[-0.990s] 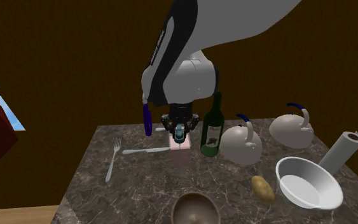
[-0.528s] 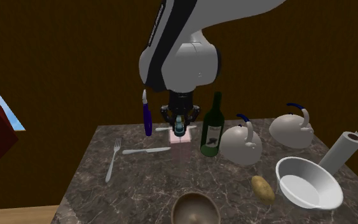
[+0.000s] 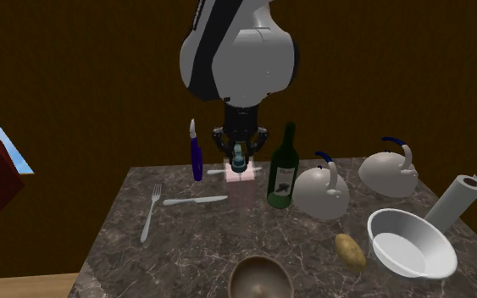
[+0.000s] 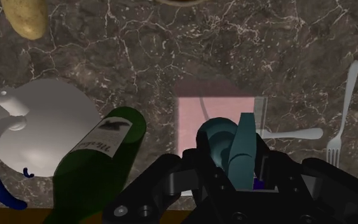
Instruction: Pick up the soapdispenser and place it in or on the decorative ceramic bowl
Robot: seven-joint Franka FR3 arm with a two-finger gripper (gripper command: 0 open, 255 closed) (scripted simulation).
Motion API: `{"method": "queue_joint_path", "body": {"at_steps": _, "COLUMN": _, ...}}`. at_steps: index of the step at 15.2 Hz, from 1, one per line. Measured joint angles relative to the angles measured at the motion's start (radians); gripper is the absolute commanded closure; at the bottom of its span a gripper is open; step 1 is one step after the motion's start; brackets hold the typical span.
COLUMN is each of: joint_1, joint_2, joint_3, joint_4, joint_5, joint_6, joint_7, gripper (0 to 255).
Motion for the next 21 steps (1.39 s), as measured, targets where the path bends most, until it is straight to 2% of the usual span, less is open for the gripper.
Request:
{"method": "queue_joint_path", "body": {"at_steps": 5, "joint_1": -0.019, "joint_2": -0.167, "joint_3": 0.017, "joint_4": -0.206, "joint_5": 0.036, "joint_6": 0.041, "joint_7": -0.020, "gripper": 255}}
{"method": "queue_joint_path", "body": {"at_steps": 11, "joint_1": -0.025, "joint_2": -0.418, "joint_3": 0.035, "joint_4": -0.470, "joint_5": 0.110, "joint_6": 0.057, "joint_7": -0.060, "gripper": 255}}
{"method": "queue_joint_path", "body": {"at_steps": 17, "joint_1": -0.001, "joint_2": -0.695, "joint_3": 0.030, "joint_4": -0.681, "joint_5": 0.187, "joint_6": -0.007, "joint_7": -0.103, "gripper": 255}}
{"method": "queue_joint_path", "body": {"at_steps": 19, "joint_1": 0.008, "joint_2": -0.745, "joint_3": 0.029, "joint_4": -0.725, "joint_5": 0.200, "joint_6": -0.012, "joint_7": -0.106, "gripper": 255}}
{"method": "queue_joint_path", "body": {"at_steps": 21, "joint_1": 0.009, "joint_2": -0.744, "joint_3": 0.029, "joint_4": -0.750, "joint_5": 0.204, "joint_6": 0.014, "joint_7": -0.110, "gripper": 255}}
